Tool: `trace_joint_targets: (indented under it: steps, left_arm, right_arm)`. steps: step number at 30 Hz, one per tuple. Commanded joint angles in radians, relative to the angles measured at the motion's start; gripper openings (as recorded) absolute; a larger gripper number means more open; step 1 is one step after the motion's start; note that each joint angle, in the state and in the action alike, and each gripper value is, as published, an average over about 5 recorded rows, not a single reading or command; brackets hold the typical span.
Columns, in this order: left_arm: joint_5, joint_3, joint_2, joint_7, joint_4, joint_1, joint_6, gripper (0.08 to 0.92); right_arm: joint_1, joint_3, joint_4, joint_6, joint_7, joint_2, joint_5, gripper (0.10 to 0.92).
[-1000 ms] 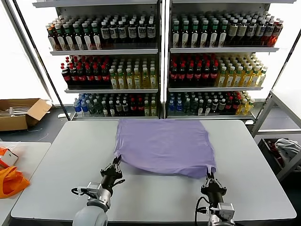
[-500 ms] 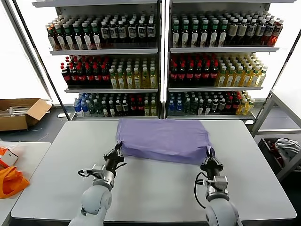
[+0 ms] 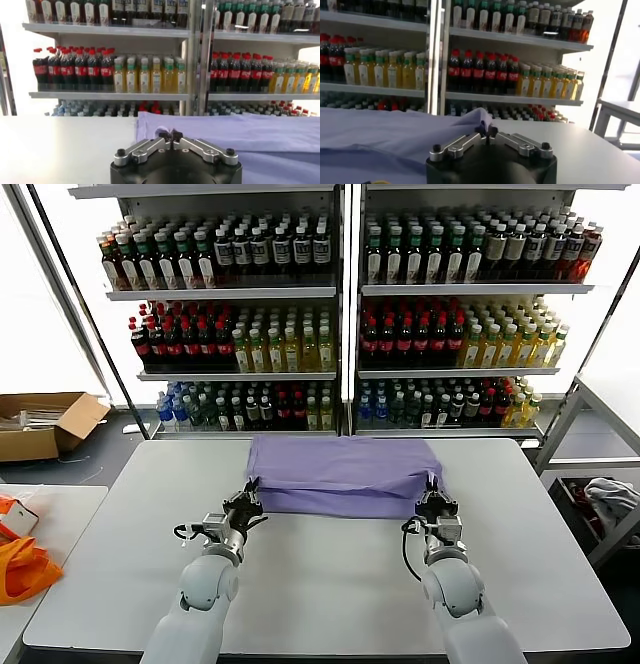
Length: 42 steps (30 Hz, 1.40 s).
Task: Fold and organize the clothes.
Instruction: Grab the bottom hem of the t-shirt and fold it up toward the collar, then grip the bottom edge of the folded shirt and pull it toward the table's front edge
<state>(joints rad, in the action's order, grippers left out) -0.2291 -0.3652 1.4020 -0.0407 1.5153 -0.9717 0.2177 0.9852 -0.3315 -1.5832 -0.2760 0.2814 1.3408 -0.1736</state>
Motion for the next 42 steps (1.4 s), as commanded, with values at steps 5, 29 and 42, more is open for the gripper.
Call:
trace_joint_targets:
  steps: [5,29,42]
  left_arm:
    - [0.090,-0.001,0.001,-0.028,0.082,-0.026,0.056,0.355]
    - [0.108,0.002,0.006,-0.096,0.176,-0.107,0.150,0.822]
    - [0.068,0.001,0.003,-0.124,0.080,-0.025,0.200,0.823]
  right_arm:
    - [0.029,-0.019,-0.110,-0.070,0.069,0.008,-0.155,0.478]
    - [0.203,-0.113,-0.269,-0.160,0.177,-0.053,-0.217,0.823]
    - [0.118,-0.054,-0.149,-0.195,0.199,-0.035,-0.207,0.823]
